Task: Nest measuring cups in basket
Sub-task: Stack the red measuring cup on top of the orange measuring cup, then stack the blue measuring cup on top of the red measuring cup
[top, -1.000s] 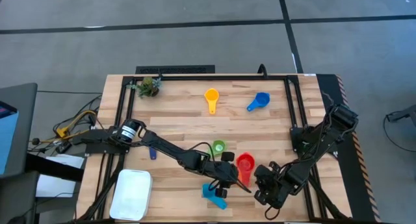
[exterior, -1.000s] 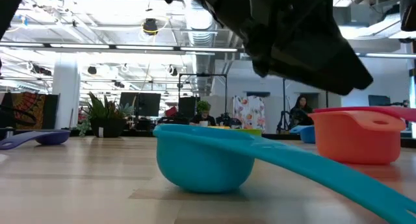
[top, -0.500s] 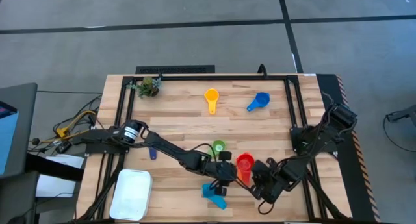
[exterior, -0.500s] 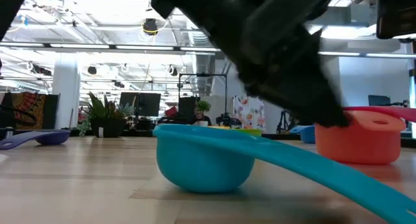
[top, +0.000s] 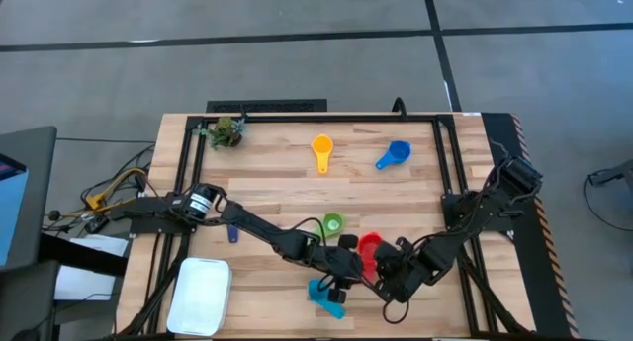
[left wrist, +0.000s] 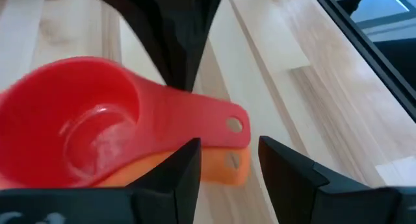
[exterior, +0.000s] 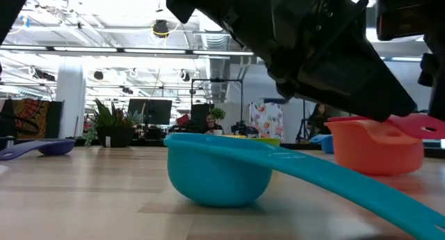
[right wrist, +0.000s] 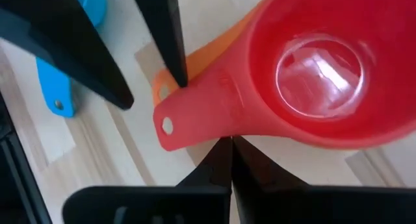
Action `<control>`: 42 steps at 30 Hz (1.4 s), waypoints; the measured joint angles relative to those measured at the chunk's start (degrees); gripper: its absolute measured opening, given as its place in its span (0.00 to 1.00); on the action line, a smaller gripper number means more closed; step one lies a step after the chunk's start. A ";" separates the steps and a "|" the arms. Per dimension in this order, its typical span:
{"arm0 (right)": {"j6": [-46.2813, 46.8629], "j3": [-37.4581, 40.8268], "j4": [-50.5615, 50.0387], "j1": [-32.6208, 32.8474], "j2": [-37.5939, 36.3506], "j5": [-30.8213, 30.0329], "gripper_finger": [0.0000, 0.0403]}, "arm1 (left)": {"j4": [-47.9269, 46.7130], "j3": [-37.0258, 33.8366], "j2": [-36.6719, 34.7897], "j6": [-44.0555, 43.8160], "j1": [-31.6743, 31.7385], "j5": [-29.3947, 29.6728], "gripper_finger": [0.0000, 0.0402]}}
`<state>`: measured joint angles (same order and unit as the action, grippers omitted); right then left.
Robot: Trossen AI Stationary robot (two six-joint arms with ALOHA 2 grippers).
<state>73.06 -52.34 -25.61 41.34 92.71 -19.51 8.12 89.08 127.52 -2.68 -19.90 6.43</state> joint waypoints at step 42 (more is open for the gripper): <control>2.98 0.00 0.42 -1.49 0.39 1.66 0.05 | -7.53 0.00 0.07 -1.48 0.66 5.41 0.36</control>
<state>76.04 -52.34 -25.20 39.86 93.10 -17.85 0.59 89.08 127.59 -4.16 -19.25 11.84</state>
